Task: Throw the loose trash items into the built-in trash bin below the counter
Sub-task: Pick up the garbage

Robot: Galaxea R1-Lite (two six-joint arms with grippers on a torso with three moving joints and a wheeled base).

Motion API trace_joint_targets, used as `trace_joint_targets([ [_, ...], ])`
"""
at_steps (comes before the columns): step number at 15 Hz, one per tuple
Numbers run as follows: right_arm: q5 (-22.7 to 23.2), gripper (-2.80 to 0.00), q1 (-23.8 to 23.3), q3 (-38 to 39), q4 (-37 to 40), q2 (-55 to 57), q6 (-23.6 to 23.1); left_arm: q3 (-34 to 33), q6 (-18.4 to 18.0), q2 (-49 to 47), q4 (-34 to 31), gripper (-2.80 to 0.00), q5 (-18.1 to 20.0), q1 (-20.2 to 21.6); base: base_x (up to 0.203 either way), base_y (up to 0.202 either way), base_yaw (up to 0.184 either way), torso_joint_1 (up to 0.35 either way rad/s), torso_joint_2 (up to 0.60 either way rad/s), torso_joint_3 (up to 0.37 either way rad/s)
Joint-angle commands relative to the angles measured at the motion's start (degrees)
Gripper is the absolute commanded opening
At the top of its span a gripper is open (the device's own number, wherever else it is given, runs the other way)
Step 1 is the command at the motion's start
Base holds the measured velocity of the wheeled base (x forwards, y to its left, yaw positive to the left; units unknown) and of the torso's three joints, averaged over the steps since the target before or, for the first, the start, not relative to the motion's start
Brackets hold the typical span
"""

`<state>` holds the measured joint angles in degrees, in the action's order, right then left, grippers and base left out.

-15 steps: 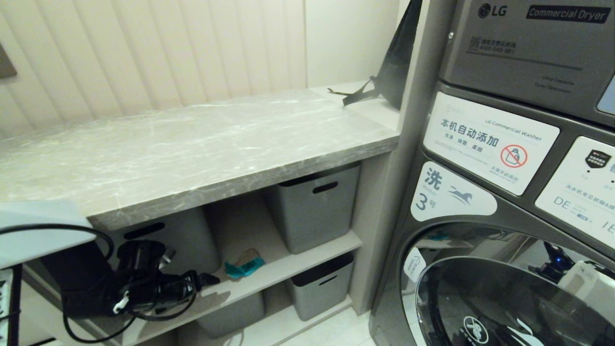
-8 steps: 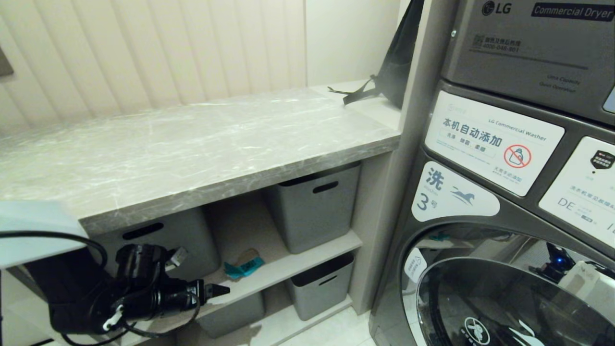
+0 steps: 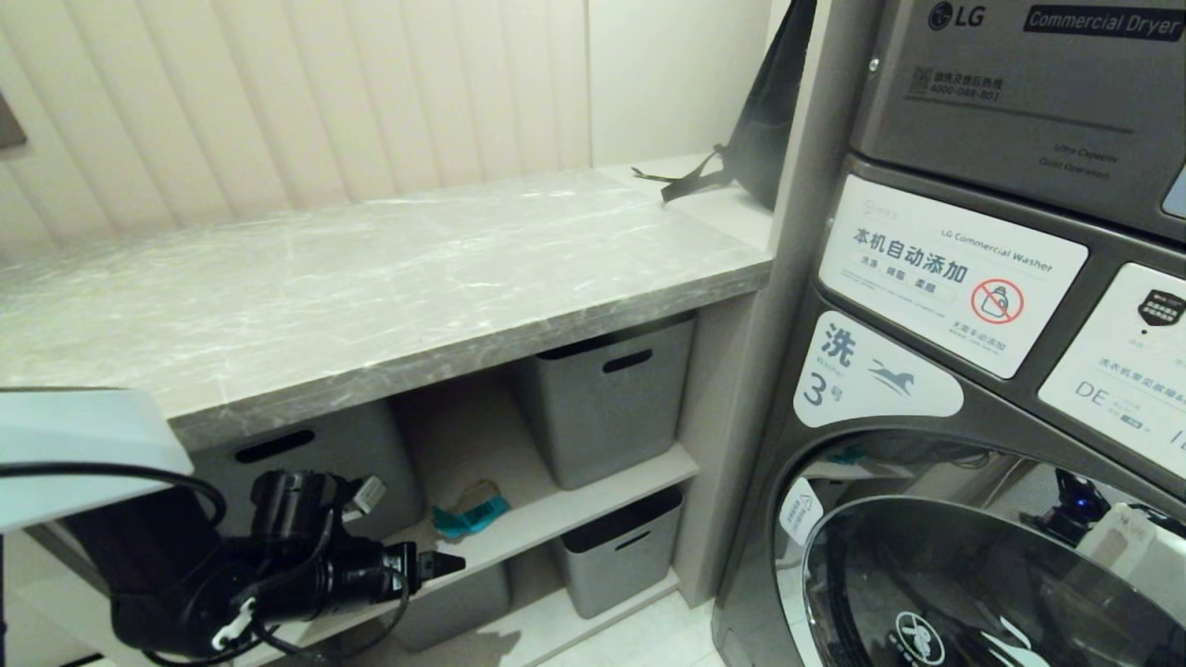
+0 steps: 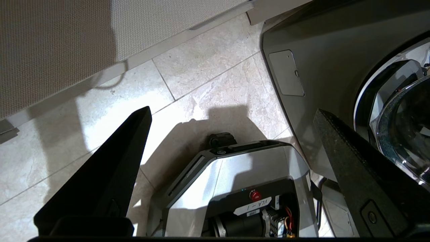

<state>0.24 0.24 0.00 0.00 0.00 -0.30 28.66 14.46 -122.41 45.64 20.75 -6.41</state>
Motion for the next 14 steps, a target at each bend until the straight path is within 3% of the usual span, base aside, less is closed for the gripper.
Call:
trace_joint_targets([
  [1,0.02,-2.80,0.02,0.00,0.00,-0.09,-0.05,0.61,0.13,-0.29,0.24,0.00,-0.19,-0.27,0.000,0.000,0.000,0.000,0.00,0.000],
  [14,0.02,-2.80,0.06,0.00,0.00,-0.06,-0.05,-7.76,-2.24,8.74,0.15,0.00,-3.20,-2.24,0.000,0.000,0.000,0.000,0.00,0.000],
])
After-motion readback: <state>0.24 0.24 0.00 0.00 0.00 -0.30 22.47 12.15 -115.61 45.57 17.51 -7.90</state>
